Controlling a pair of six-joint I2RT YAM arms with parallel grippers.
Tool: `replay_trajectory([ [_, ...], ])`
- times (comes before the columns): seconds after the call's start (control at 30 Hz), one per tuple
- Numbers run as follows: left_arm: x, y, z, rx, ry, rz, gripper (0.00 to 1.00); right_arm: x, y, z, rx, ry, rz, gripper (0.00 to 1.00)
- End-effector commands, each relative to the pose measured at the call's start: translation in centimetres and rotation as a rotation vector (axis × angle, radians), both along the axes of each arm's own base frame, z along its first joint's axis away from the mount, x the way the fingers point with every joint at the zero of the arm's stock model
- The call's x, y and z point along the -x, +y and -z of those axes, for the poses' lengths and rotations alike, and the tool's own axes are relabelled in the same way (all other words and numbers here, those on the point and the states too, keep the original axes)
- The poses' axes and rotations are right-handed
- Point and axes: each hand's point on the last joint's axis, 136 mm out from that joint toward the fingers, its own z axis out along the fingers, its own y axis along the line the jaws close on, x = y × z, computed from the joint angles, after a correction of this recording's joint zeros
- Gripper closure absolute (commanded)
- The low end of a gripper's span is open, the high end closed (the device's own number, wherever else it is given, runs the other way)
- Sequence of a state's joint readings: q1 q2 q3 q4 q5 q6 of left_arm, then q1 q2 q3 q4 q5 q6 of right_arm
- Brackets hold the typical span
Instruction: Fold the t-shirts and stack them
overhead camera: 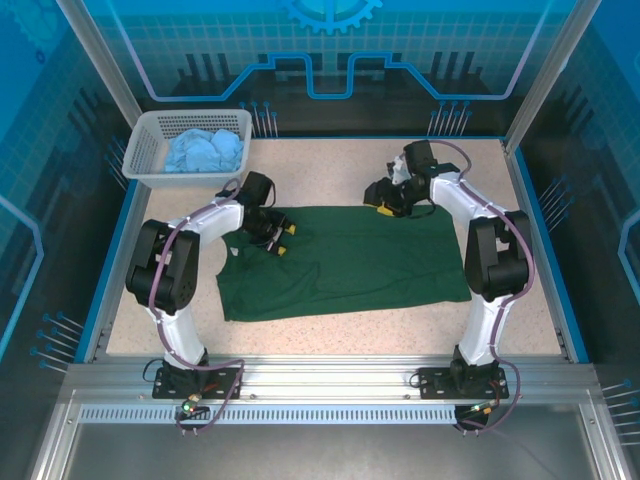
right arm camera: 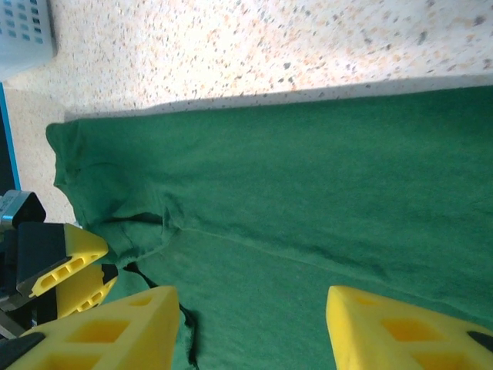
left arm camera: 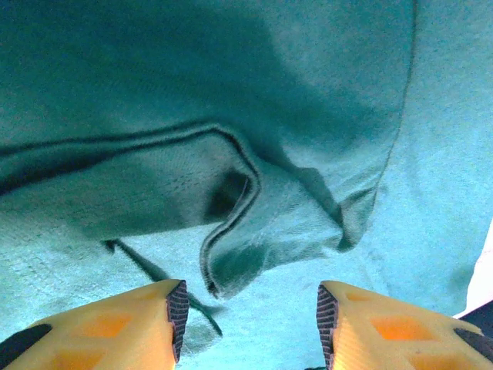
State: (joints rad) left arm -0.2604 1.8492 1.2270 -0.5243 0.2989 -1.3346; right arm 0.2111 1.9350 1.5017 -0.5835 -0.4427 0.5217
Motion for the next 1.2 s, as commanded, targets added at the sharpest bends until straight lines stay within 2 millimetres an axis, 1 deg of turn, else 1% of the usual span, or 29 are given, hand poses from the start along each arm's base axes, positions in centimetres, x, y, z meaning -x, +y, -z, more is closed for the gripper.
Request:
replay_trajectory([
  [0.0,0.0,0.2,0.9,-0.017,0.017,-0.027,0.51,0.9,2.1,0.0,0.021,0.004,-0.062,0.44],
  [0.13,0.1,0.2,1.7,-0.017,0.031,-0.034,0.57,1.4,3.5,0.4,0.02,0.012,-0.088,0.44],
  [0.23,0.2,0.2,2.2,-0.02,0.041,-0.033,0.62,1.6,4.1,0.5,0.023,0.015,-0.102,0.44],
  [0.3,0.3,0.2,2.3,-0.019,0.046,-0.034,0.64,1.7,4.2,0.4,0.021,0.016,-0.104,0.44],
  [0.4,0.4,0.3,2.5,-0.025,0.047,-0.037,0.71,1.7,4.2,0.3,0.022,0.014,-0.104,0.44],
  [0.47,0.3,0.3,2.6,-0.024,0.048,-0.039,0.71,1.7,4.1,0.3,0.024,0.015,-0.105,0.45],
  [0.5,0.4,0.3,2.6,-0.024,0.049,-0.04,0.74,1.7,4.1,0.2,0.024,0.015,-0.104,0.45],
  [0.6,0.4,0.3,2.7,-0.024,0.045,-0.039,0.85,1.8,4.2,0.2,0.022,0.017,-0.106,0.45],
  [0.67,0.6,0.4,2.8,-0.029,0.047,-0.039,0.97,1.8,4.2,0.2,0.022,0.017,-0.107,0.45],
  [0.7,0.6,0.3,2.8,-0.026,0.045,-0.037,1.0,1.9,4.2,0.1,0.023,0.018,-0.107,0.45],
  [0.83,0.8,0.4,2.3,-0.028,0.03,-0.032,1.0,1.9,4.2,-0.1,0.023,0.015,-0.107,0.46],
  [0.97,1.4,0.0,0.8,-0.027,0.004,-0.004,1.0,1.9,4.2,-0.2,0.017,0.024,-0.103,0.46],
  [1.07,2.4,-0.8,0.0,-0.022,-0.005,0.017,1.0,1.8,4.3,-0.3,0.017,0.033,-0.101,0.46],
  [1.17,3.8,-1.7,-0.3,-0.016,0.0,0.032,1.0,1.7,4.2,-0.3,0.019,0.048,-0.091,0.47],
])
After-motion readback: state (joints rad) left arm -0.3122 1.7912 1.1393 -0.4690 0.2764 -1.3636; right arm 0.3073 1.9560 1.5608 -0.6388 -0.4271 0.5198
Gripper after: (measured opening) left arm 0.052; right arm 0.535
